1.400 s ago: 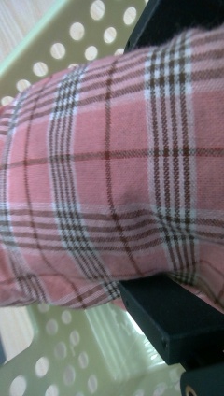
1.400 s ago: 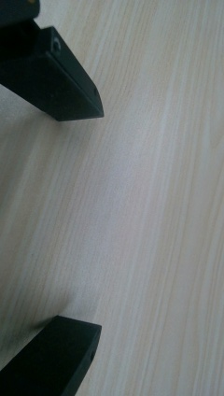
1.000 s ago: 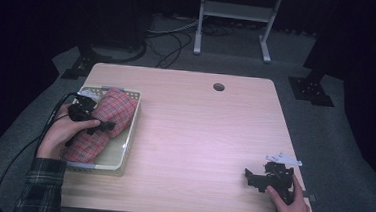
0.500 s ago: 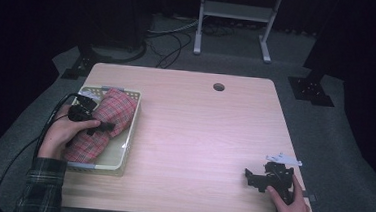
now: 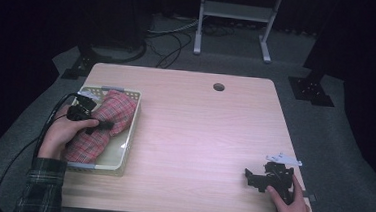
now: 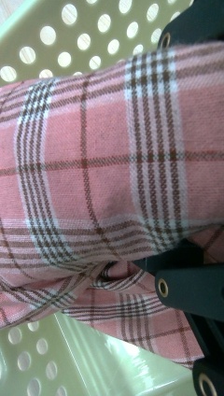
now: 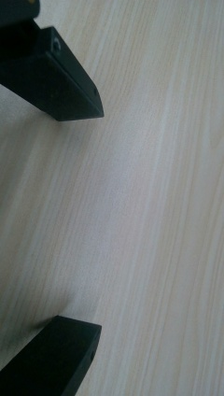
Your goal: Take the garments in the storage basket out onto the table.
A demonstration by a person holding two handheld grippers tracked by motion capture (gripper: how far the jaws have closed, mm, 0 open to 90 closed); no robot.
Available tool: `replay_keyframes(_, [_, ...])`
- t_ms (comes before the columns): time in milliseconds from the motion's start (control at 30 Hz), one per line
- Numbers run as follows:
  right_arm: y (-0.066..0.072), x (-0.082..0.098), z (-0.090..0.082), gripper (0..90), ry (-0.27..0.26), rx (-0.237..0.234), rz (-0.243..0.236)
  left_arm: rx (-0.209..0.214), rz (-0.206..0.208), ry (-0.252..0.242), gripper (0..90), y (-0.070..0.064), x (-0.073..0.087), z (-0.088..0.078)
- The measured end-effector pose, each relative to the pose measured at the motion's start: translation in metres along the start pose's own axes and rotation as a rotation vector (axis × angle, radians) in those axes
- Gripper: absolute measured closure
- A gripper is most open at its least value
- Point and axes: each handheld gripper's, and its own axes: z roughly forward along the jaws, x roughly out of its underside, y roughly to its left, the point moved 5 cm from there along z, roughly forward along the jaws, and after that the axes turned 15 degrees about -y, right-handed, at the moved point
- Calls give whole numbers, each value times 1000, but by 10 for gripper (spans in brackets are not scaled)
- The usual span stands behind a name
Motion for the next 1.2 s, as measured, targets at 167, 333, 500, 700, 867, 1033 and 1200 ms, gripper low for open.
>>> replay_keyframes(167, [0, 0, 0, 0, 0, 0, 0, 6, -7, -8, 414, 0, -2, -2])
replay_keyframes(333, [0, 0, 0, 0, 0, 0, 0, 23, -32, -39, 425, 2, -5, -8])
replay_keyframes(500, [0, 0, 0, 0, 0, 0, 0, 31, -29, -63, 434, 0, -9, -13])
replay_keyframes(700, [0, 0, 0, 0, 0, 0, 0, 38, -34, -79, 450, -1, -12, -18])
replay_keyframes(867, [0, 0, 0, 0, 0, 0, 0, 50, -44, -117, 460, -2, -16, -24])
replay_keyframes(1033, [0, 0, 0, 0, 0, 0, 0, 54, -38, -154, 462, -4, -22, -31])
replay_keyframes(1200, [0, 0, 0, 0, 0, 0, 0, 53, -35, -193, 463, -7, -28, -37])
